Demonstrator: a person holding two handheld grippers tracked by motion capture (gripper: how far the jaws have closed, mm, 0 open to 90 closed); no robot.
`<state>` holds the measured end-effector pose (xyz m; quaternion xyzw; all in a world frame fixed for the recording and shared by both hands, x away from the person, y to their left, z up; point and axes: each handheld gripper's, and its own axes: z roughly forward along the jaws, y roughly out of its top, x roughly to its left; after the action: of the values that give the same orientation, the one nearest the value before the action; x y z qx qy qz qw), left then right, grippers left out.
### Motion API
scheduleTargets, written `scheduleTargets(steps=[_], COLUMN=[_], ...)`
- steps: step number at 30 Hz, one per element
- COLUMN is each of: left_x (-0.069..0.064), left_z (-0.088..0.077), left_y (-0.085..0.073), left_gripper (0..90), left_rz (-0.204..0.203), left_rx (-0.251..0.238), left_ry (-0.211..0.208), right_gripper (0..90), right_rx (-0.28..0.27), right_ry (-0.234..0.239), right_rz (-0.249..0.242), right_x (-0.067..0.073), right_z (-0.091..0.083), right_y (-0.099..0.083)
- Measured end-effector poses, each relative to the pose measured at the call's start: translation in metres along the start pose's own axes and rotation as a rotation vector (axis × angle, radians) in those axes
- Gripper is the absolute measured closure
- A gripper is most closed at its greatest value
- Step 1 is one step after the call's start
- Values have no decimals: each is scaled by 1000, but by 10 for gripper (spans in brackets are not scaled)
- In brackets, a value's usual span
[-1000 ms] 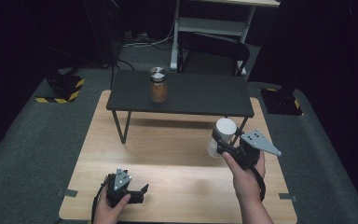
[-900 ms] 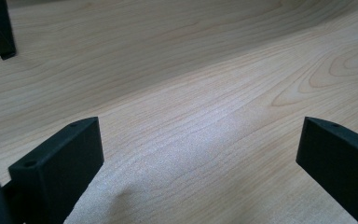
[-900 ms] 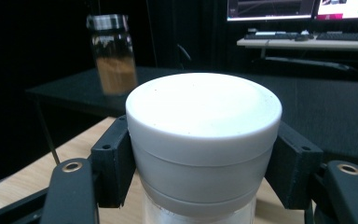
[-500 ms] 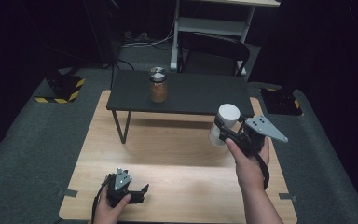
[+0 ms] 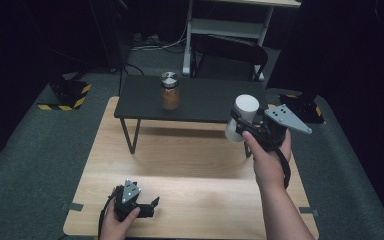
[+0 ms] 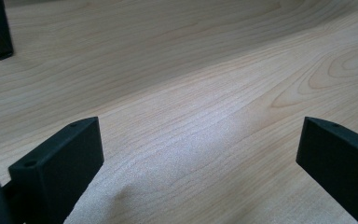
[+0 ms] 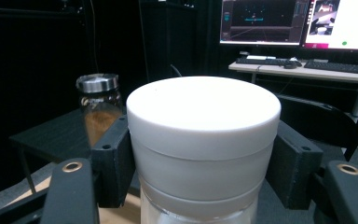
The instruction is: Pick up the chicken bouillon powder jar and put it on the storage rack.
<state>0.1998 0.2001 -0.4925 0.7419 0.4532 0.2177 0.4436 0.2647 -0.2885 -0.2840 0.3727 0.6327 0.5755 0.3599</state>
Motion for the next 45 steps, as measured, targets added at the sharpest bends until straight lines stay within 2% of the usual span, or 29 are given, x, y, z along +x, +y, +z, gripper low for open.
scheduleTargets(steps=[10, 15, 19, 25, 31, 45], left_x=[3, 2, 2, 3, 4, 5], left_z=[-1, -1, 0, -1, -1, -1], left_y=[-1, -1, -1, -2, -2, -1], left_gripper=[9, 9, 9, 9, 9, 9], left_rz=[-6, 8, 3, 1, -1, -2], left_rx=[-7, -8, -7, -12, -10, -10], left_ry=[-4, -3, -2, -2, -2, -3], right_gripper=[339, 339, 340, 339, 339, 339], right_rx=[6, 9, 21, 30, 18, 8], right_ry=[-17, -25, -44, -56, -75, -87], right_rz=[-1, 1, -5, 7, 9, 17], right_x=[0, -3, -5, -13, -15, -23], right_z=[21, 36, 49, 69, 79, 101], right_y=[13, 19, 22, 18, 14, 9])
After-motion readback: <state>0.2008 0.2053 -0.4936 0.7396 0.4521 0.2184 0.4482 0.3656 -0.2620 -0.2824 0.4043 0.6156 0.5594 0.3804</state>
